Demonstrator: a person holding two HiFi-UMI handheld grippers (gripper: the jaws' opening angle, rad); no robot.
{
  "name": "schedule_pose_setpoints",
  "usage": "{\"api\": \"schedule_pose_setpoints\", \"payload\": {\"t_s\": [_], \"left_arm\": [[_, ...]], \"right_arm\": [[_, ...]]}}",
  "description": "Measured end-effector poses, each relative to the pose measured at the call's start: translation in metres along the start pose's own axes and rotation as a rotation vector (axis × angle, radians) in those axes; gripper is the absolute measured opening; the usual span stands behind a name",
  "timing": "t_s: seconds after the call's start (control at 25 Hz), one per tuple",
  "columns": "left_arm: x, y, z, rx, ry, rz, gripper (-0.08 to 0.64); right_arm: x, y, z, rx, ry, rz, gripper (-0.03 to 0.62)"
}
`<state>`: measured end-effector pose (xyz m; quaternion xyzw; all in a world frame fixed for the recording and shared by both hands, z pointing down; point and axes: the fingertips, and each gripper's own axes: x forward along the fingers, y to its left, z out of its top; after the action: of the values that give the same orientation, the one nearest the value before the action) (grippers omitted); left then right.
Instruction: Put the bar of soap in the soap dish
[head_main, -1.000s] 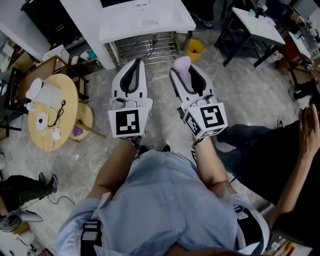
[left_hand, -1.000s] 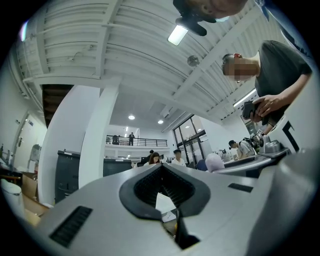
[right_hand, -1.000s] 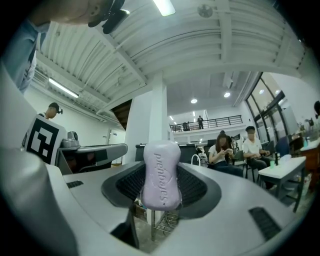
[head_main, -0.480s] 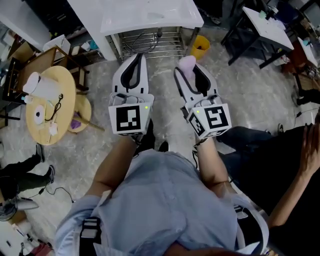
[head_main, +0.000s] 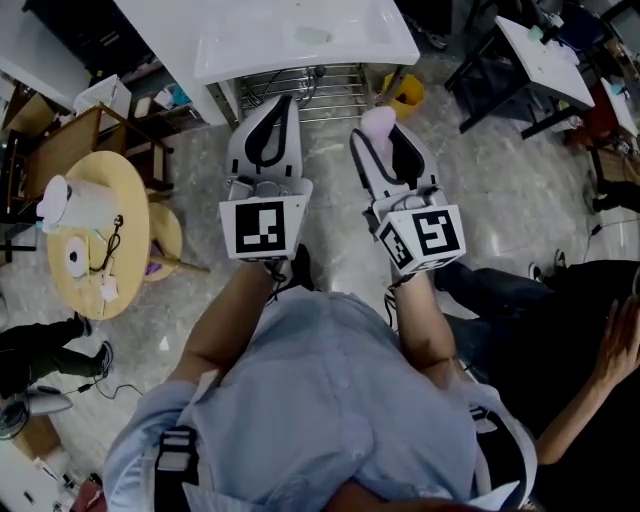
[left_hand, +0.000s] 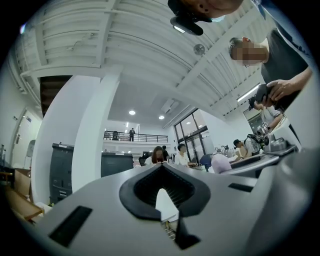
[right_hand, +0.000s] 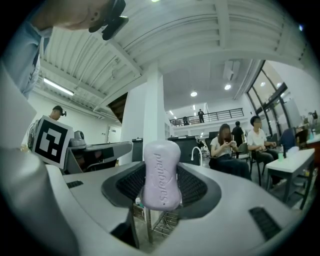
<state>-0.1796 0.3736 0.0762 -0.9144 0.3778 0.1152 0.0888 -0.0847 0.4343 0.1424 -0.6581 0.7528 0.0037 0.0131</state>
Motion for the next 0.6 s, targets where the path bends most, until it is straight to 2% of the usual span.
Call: {"api": "schedule_pose_setpoints", "payload": {"t_s": [0.32,0.6], "left_arm": [[0.057,0.033,-0.018,-0.015,-0.009,-0.034,0.009],[0.085,0.048,-0.033,-0.036,-0.001,-0.065,0.009]], "right_arm": [[0.058,-0.023,0.0,-0.002,0.0,-0.032,0.206],[0.087,-0.038,0.0,-0.008,0.007,-0.065,0.206]]}}
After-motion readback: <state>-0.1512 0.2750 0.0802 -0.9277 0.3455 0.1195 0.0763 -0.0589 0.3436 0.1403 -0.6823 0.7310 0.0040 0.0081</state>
